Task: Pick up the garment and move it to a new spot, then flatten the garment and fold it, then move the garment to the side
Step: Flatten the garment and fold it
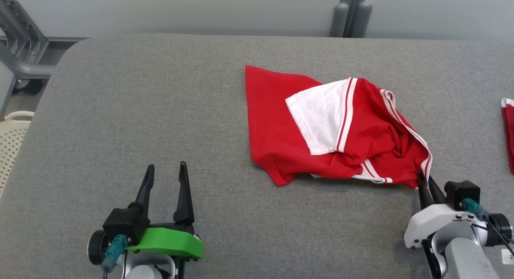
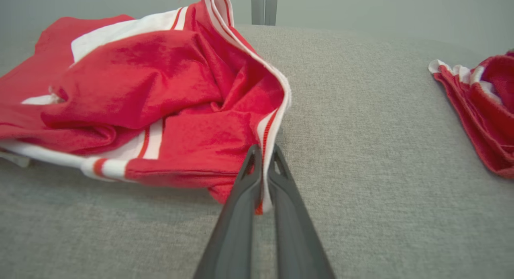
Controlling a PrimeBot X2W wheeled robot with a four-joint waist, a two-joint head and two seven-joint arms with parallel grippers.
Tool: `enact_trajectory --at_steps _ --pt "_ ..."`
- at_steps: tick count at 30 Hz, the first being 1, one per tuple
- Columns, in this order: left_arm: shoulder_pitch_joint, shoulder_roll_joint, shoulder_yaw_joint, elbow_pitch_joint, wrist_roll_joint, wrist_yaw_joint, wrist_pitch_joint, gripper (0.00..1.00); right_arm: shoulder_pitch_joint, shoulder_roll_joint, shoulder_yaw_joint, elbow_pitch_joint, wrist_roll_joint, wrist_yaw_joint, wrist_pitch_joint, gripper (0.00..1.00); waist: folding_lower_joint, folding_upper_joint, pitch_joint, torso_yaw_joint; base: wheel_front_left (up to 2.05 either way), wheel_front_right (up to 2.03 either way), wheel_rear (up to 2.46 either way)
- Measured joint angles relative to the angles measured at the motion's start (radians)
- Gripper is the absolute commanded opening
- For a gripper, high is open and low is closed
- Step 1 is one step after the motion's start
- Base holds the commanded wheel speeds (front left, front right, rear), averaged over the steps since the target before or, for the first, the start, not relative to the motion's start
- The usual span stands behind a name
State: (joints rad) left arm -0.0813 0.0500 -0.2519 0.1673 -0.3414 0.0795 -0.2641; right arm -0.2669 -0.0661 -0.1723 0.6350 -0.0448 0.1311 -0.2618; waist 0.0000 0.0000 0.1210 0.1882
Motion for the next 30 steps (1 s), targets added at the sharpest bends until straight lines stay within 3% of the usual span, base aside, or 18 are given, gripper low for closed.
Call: enact_trajectory --at_steps 2,3,4,5,9,14,20,24,30 --pt "0.001 0.000 0.001 0.001 0.001 0.000 0.000 1.00 0.013 0.003 -0.013 -0.001 -0.006 0.000 0.000 0.00 0.0000 0.0000 -0.003 -0.004 0.00 0.00 0.00" --pt "0.002 0.000 0.001 0.001 0.001 -0.001 0.000 1.00 0.019 0.005 -0.021 0.002 -0.012 0.000 0.000 0.06 0.0000 0.0000 -0.004 -0.006 0.00 0.00 0.00" --pt "0.003 0.000 0.001 0.002 0.002 -0.001 0.000 1.00 0.023 0.007 -0.027 0.010 -0.020 0.000 0.000 0.25 0.0000 0.0000 -0.006 -0.007 0.00 0.00 0.00" --pt "0.004 0.000 0.001 0.004 0.002 -0.001 0.000 1.00 0.029 0.009 -0.040 0.017 -0.035 0.000 0.000 1.00 0.0000 0.0000 -0.009 -0.010 0.00 0.00 0.00" --pt "0.009 0.000 0.001 0.005 0.003 -0.001 0.000 1.00 0.031 0.011 -0.079 -0.007 -0.037 0.000 0.000 1.00 0.0000 0.0000 -0.015 -0.014 0.00 0.00 0.00" --pt "0.011 0.000 0.002 0.004 0.003 -0.002 0.000 1.00 0.057 0.013 -0.094 -0.134 -0.020 0.000 0.000 1.00 0.0000 0.0000 -0.023 -0.014 0.00 0.00 0.00" --pt "0.016 0.000 0.001 0.000 0.002 -0.002 0.000 1.00 0.073 0.014 -0.002 -0.292 0.005 0.000 -0.001 1.00 0.0000 0.0000 -0.031 -0.012 0.00 0.00 0.00" --pt "0.015 0.000 -0.007 0.000 -0.001 -0.001 0.000 1.00 0.047 0.015 0.101 -0.273 0.023 0.000 0.055 1.00 0.0000 0.0000 -0.028 -0.003 0.00 0.00 0.00" --pt "0.002 0.000 -0.017 -0.004 -0.014 0.000 0.000 1.00 -0.043 -0.009 0.218 -0.091 0.031 0.000 0.184 1.00 0.0000 0.0000 -0.013 0.030 0.00 0.00 0.00"
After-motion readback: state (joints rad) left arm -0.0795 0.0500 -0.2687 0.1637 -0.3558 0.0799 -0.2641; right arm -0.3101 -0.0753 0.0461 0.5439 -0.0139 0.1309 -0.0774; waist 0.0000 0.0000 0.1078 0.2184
